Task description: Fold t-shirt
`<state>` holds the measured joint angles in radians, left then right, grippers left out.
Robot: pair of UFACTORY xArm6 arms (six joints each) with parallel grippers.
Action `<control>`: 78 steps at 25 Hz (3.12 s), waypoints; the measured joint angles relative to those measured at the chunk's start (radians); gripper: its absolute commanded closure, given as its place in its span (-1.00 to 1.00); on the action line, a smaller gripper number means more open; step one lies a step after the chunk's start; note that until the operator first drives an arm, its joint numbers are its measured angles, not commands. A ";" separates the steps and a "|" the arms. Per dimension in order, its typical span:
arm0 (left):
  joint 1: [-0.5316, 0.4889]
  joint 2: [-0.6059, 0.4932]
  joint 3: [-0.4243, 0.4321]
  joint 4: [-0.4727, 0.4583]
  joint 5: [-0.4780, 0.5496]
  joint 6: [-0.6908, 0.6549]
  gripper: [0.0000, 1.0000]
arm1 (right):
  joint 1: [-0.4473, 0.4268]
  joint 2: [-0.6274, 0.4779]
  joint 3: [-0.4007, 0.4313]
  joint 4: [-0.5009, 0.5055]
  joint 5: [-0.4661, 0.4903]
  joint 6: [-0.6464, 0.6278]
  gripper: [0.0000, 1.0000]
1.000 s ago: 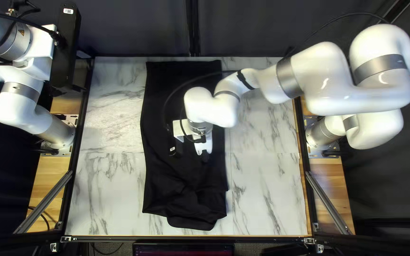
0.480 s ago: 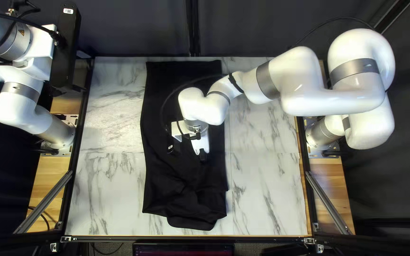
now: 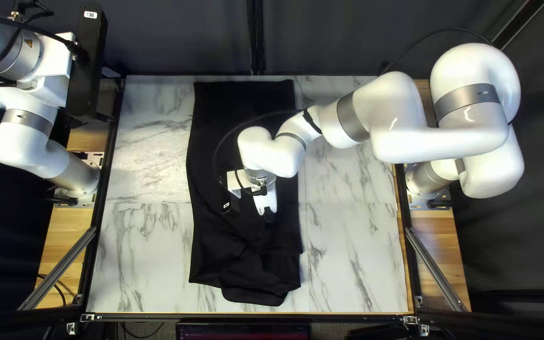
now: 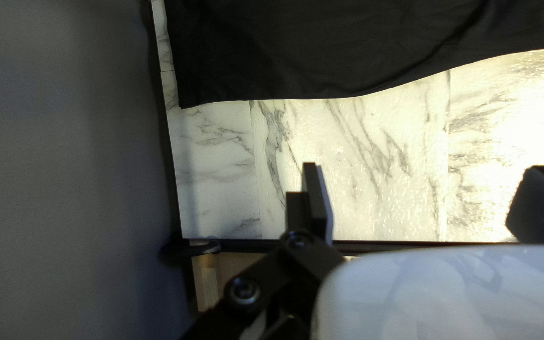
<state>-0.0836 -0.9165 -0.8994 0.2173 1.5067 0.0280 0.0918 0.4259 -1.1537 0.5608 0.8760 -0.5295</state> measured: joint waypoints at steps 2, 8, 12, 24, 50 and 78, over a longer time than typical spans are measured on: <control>0.000 0.000 0.000 0.000 0.000 0.000 -1.00 | 0.001 0.005 -0.011 0.001 0.003 -0.005 -1.00; 0.000 0.000 0.000 0.000 0.000 0.000 -1.00 | -0.014 -0.006 -0.009 -0.004 0.008 -0.019 -1.00; 0.000 0.000 0.000 0.000 0.000 0.000 -1.00 | -0.022 -0.027 0.013 -0.009 0.005 -0.022 -1.00; 0.000 0.000 0.000 0.000 0.000 0.000 -1.00 | -0.036 -0.089 0.104 -0.008 -0.015 -0.019 -1.00; 0.000 0.000 0.000 0.000 0.000 0.000 -1.00 | -0.032 -0.065 0.032 -0.053 0.021 0.022 0.13; 0.000 0.000 0.000 0.000 0.000 0.000 -1.00 | -0.028 -0.026 0.025 -0.010 0.020 -0.022 -1.00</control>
<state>-0.0836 -0.9165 -0.8994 0.2173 1.5067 0.0280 0.0635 0.3995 -1.1284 0.5507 0.8958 -0.5515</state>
